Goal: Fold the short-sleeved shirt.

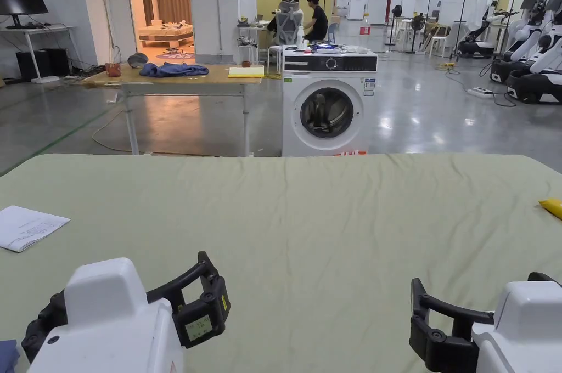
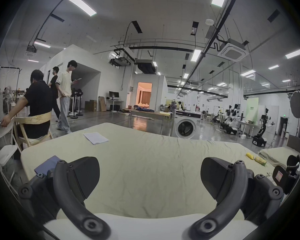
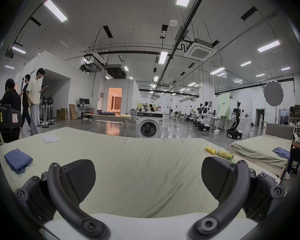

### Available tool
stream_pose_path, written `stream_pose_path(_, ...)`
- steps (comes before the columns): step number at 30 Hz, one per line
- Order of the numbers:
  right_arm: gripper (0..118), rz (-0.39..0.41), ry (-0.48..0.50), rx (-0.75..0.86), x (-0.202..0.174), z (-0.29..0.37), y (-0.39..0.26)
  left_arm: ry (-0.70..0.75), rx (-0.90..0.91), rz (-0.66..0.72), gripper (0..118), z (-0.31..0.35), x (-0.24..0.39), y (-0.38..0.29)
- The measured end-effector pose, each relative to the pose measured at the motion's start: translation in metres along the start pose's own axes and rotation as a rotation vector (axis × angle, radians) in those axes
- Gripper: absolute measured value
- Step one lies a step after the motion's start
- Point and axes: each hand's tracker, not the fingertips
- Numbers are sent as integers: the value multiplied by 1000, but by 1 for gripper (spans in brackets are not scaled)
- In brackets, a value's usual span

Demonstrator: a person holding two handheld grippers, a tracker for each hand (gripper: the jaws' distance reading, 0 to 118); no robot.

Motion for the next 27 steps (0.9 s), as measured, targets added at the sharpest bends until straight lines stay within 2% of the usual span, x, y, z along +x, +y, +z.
stream_pose_path(12,118,2,-17,-4,0,0,-1,1,-3,-23,106,-1,3,4)
stream_pose_path(15,118,-2,-20,-1,2,1,-1,14,-5,78,106,1,-2,3)
stream_pose_path(20,118,-13,-23,1,4,2,-1,56,-15,102,106,4,-2,7)
stream_pose_path(23,118,-22,-22,-2,5,2,-2,-46,97,33,106,13,-9,2)
stream_pose_path(25,118,-33,-15,2,5,2,-2,-172,156,-82,106,17,-13,-6)
stream_pose_path(27,118,-38,-9,9,5,3,-2,-158,162,-145,106,18,-6,-11)
